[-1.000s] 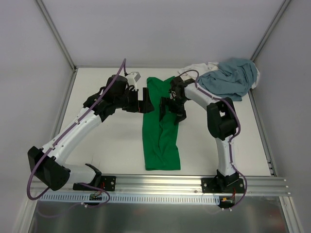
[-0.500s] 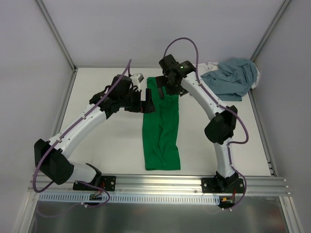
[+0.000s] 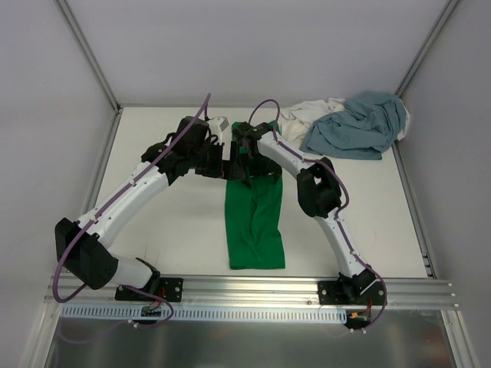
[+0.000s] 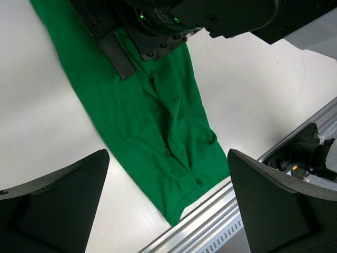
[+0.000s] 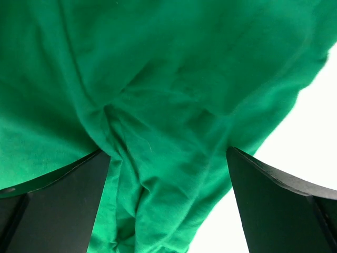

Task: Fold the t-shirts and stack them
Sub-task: Grab the bottom of the folded rectangular tshirt with both arms

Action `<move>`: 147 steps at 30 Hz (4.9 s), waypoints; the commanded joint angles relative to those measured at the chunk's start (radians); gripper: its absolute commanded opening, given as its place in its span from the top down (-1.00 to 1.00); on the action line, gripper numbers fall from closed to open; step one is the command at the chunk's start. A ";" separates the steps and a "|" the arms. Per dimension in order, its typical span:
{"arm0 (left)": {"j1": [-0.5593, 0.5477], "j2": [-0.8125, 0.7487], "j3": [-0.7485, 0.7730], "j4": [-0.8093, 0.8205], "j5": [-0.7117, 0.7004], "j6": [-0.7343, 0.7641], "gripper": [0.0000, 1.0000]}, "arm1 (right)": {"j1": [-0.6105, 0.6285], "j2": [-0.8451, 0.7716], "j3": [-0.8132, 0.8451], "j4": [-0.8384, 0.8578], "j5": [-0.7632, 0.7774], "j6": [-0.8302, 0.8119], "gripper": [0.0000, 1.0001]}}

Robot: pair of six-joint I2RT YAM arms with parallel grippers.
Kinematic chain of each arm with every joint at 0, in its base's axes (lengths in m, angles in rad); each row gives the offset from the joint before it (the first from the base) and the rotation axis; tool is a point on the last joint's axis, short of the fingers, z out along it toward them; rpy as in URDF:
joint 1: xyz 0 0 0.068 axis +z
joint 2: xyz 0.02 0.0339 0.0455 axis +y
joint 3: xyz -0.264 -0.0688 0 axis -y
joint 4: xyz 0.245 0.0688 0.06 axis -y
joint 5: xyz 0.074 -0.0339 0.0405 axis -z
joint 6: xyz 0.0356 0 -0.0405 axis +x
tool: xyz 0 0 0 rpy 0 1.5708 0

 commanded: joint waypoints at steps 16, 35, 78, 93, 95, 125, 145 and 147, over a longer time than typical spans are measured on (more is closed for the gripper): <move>0.034 -0.023 0.011 -0.041 0.034 0.055 -0.97 | -0.016 -0.085 -0.202 0.204 -0.195 0.112 -0.99; 0.046 0.011 0.047 -0.070 0.033 0.046 -0.97 | -0.085 0.109 0.081 0.115 -0.247 0.046 -0.99; 0.109 -0.020 0.013 -0.020 0.066 0.035 -0.97 | -0.018 -0.055 -0.034 -0.006 -0.020 0.009 -0.99; 0.111 -0.027 -0.001 -0.015 0.068 0.041 -0.97 | 0.008 -0.042 -0.109 0.058 -0.074 0.043 -0.99; 0.114 -0.027 0.001 -0.017 0.069 0.043 -0.97 | 0.008 -0.036 -0.120 0.063 -0.072 0.046 -0.99; 0.145 -0.027 -0.004 -0.029 0.083 0.044 -0.97 | -0.056 0.154 0.141 0.020 -0.128 0.048 -0.99; 0.164 -0.024 -0.001 -0.030 0.083 0.046 -0.98 | -0.116 0.169 0.275 0.086 -0.157 0.020 -0.99; 0.164 -0.026 0.001 -0.033 0.082 0.044 -0.97 | -0.117 0.159 0.272 0.107 -0.187 0.023 -0.99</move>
